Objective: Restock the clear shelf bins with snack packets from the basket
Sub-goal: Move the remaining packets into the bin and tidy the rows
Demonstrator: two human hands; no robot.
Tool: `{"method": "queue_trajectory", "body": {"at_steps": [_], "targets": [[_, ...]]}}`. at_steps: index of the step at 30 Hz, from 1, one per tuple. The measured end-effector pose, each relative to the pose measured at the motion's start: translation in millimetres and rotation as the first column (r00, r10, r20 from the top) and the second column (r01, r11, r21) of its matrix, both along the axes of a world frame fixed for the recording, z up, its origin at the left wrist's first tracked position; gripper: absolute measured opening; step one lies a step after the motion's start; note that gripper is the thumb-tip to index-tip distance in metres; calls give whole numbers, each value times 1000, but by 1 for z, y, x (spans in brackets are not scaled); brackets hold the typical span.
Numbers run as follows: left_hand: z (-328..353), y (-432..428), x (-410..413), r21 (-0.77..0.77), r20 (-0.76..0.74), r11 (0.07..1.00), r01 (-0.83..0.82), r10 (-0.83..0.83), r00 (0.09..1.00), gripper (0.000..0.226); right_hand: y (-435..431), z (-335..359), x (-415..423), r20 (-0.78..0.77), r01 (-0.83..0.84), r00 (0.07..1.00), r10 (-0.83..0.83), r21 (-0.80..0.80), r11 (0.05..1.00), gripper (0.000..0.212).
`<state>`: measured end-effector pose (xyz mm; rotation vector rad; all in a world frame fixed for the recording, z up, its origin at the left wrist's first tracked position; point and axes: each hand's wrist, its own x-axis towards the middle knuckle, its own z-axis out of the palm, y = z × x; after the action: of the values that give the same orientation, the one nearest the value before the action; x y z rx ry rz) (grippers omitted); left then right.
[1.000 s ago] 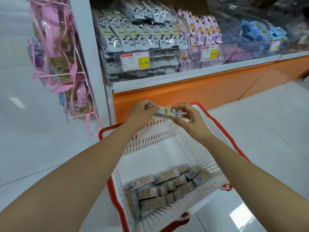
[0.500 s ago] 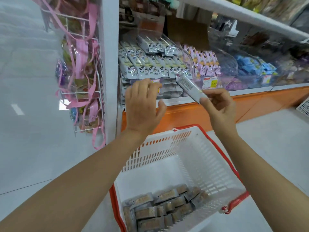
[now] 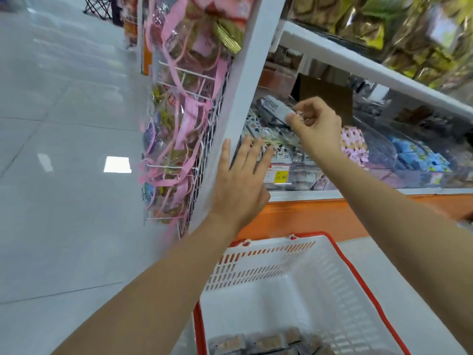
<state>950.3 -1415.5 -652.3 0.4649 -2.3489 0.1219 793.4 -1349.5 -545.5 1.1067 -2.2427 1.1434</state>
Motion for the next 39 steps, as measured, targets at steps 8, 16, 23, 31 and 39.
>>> {"method": "queue_trajectory", "body": {"at_steps": [8,16,23,31,39], "targets": [[-5,-11,3,-74,-42,997,32,-36,999,69,-50,0,-14,-108,15,994,7,205,979,20],[-7,-15,3,-82,-5,996,33,-33,999,68,-65,-4,-20,-67,3,998,18,302,953,29],[-6,-10,2,-41,-1,999,36,-36,999,71,-42,-9,-19,-85,-46,994,73,277,960,24],[-7,22,-5,-78,-118,991,109,-118,986,63,23,-21,-6,-80,-140,986,149,108,984,19],[-52,55,-28,33,128,875,482,-483,867,49,129,-115,-11,135,-80,988,69,81,994,17]]}}
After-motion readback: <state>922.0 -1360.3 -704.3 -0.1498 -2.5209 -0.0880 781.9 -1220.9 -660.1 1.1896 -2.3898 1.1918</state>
